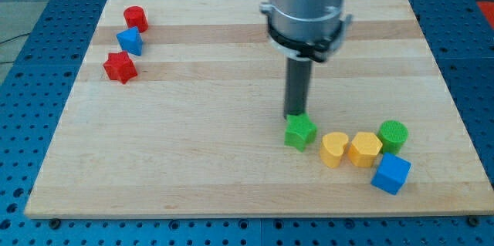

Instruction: Place the red star on top of the yellow blocks

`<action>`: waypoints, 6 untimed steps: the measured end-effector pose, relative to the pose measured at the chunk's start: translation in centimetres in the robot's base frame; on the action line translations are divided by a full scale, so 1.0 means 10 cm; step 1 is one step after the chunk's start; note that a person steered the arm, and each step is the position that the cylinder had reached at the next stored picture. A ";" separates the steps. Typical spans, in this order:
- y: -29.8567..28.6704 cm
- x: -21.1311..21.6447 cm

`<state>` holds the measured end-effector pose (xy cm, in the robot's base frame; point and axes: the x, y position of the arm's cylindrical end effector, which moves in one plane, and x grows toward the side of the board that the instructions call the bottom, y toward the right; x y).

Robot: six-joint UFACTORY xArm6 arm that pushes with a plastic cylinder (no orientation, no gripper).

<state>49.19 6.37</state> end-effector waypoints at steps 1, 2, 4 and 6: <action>-0.25 -0.06; -0.84 -0.07; -3.24 -0.37; -2.88 -1.12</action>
<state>37.97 -22.39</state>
